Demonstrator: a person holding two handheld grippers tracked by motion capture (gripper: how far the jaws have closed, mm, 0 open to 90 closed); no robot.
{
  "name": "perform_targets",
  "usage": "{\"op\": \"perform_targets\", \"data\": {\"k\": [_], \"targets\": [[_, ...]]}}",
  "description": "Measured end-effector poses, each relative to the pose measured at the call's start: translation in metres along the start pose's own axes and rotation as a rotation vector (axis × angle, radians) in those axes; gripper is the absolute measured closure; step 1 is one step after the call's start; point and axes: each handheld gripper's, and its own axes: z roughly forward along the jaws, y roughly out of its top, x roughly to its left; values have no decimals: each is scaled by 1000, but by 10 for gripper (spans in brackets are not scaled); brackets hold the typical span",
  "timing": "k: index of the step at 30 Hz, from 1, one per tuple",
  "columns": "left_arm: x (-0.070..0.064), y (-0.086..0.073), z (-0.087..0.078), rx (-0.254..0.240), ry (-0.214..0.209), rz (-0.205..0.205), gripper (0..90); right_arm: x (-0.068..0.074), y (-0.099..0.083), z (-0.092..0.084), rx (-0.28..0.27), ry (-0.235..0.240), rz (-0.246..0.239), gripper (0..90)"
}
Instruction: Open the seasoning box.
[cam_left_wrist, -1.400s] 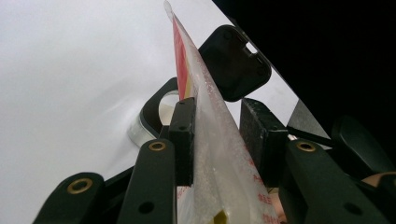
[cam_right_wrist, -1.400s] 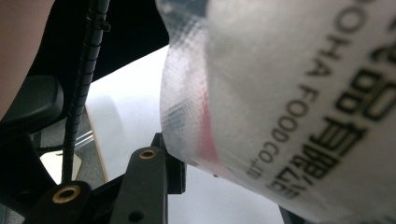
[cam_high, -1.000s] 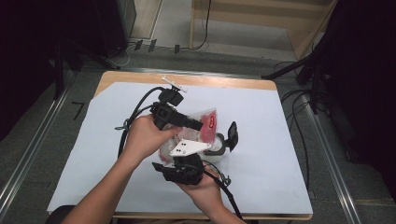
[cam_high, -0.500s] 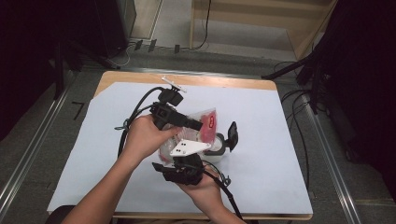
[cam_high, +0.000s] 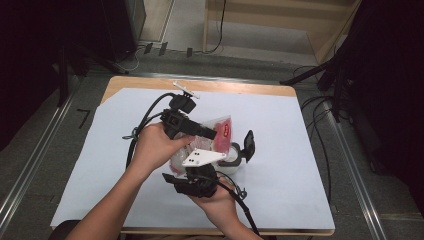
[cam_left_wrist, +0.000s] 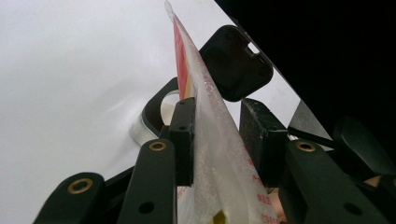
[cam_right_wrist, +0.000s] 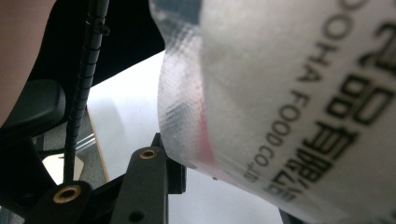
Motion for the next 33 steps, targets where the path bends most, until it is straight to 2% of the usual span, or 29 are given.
{"op": "perform_targets", "data": {"k": [6,15,33], "targets": [[-4,1,1,-5,8,10,669,-1,1,-1,-4,3,14,646],[-7,2,-1,-11,19,21,669,-1,2,1,-15,2,6,645],[-9,2,0,-19,13,30,669,0,1,1,-16,3,-4,643]]}}
